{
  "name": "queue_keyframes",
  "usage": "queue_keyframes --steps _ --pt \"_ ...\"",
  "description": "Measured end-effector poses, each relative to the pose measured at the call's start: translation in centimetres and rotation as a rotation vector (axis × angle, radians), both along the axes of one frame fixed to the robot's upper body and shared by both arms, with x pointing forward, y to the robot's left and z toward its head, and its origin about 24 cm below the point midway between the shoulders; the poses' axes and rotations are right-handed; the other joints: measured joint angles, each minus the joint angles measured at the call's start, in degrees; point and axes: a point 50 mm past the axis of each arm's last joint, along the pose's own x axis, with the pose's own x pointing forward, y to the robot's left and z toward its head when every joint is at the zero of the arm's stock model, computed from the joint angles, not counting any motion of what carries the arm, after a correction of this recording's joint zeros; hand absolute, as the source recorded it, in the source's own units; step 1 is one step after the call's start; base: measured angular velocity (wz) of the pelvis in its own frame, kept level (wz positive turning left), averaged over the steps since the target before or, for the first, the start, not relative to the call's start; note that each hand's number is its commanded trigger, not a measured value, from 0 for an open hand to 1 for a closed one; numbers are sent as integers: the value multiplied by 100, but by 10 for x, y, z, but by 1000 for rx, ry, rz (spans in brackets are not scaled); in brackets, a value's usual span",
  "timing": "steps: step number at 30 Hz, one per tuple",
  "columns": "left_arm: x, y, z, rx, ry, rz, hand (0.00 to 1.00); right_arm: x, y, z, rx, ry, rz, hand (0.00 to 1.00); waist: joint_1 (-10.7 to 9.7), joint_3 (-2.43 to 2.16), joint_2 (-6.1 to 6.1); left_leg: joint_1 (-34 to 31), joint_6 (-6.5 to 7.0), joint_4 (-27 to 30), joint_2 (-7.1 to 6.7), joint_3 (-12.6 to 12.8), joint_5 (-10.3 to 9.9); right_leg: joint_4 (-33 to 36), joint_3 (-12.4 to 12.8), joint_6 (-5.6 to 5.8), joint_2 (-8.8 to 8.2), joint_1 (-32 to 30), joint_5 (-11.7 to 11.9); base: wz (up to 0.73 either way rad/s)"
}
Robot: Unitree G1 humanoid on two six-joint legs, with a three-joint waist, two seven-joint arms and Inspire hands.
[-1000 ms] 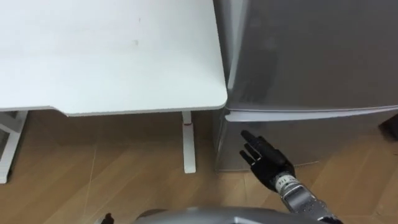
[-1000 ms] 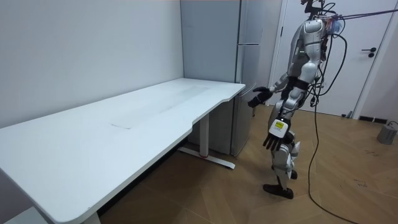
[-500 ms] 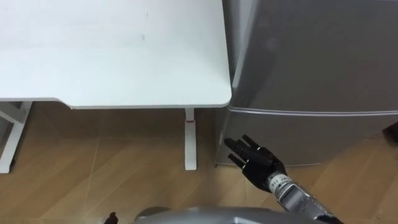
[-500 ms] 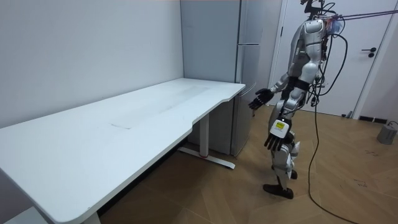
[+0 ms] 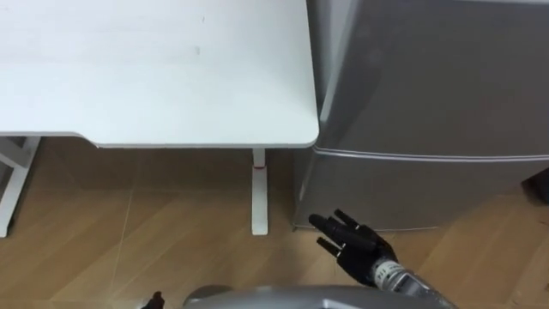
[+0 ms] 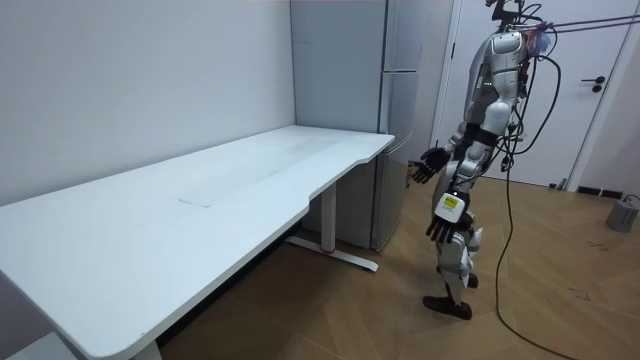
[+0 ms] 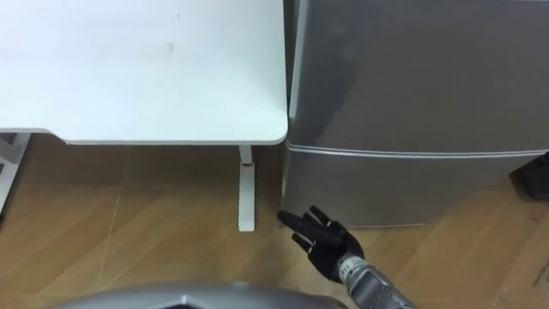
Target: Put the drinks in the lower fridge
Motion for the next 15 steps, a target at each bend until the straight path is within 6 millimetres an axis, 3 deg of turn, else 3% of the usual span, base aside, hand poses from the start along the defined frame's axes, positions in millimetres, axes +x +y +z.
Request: queue_keyframes --steps 10,13,15 --pt "-4 6 0 13 13 45 0 -23 -23 -7 -44 110 -139 0 -35 -20 41 102 -4 -10 -7 -39 3 -13 -15 0 1 121 0 1" --pt "-14 8 0 21 43 78 0 -35 -30 -9 -62 160 -183 0 -57 0 10 160 -5 -14 -12 -49 4 -32 -12 0 0 182 -1 2" --pt "-22 9 0 25 61 96 0 -46 -35 -10 -78 207 -186 0 -152 -20 -22 175 -5 -14 -33 -96 3 -106 -19 0 -7 222 -3 10"
